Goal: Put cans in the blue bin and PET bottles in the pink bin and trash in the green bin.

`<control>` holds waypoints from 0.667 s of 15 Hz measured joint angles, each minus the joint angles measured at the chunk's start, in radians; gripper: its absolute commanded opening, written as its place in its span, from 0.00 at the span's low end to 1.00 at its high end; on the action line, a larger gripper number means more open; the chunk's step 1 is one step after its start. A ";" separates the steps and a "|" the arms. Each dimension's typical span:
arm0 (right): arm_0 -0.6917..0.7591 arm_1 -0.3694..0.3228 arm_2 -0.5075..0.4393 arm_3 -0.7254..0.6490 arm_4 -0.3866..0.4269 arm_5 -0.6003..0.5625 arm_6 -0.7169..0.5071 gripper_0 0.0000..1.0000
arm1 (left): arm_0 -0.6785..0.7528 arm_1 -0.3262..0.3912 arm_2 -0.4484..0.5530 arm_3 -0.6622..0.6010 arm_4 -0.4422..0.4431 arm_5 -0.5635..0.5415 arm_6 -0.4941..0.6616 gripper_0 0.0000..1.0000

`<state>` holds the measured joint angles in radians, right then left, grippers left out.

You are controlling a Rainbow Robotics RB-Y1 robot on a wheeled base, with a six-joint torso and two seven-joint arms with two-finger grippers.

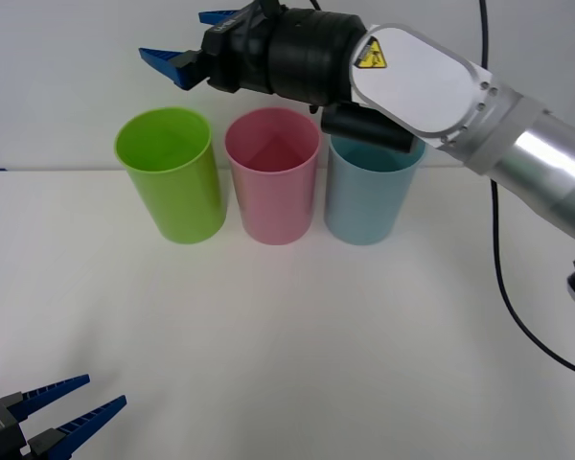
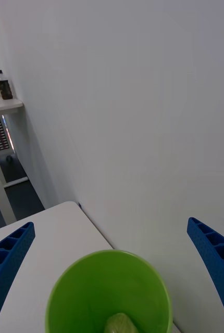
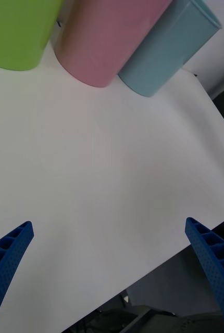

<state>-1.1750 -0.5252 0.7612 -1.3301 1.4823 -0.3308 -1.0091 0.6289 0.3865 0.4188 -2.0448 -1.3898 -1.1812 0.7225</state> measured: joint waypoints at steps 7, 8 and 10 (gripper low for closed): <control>0.605 -0.096 -0.548 -0.597 0.109 -0.392 0.031 1.00 | 0.000 0.000 0.000 0.000 0.000 0.000 0.000 1.00; 0.690 -0.057 -0.631 -0.664 0.134 -0.464 0.036 1.00 | 0.000 0.000 0.000 0.000 0.000 0.000 0.000 1.00; 0.844 0.025 -0.773 -0.789 0.162 -0.607 0.055 1.00 | 0.000 0.000 0.000 0.000 0.000 0.000 0.000 1.00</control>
<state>-0.3312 -0.4997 -0.0116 -2.1187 1.6447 -0.9374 -0.9537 0.6289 0.3866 0.4188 -2.0448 -1.3898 -1.1811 0.7225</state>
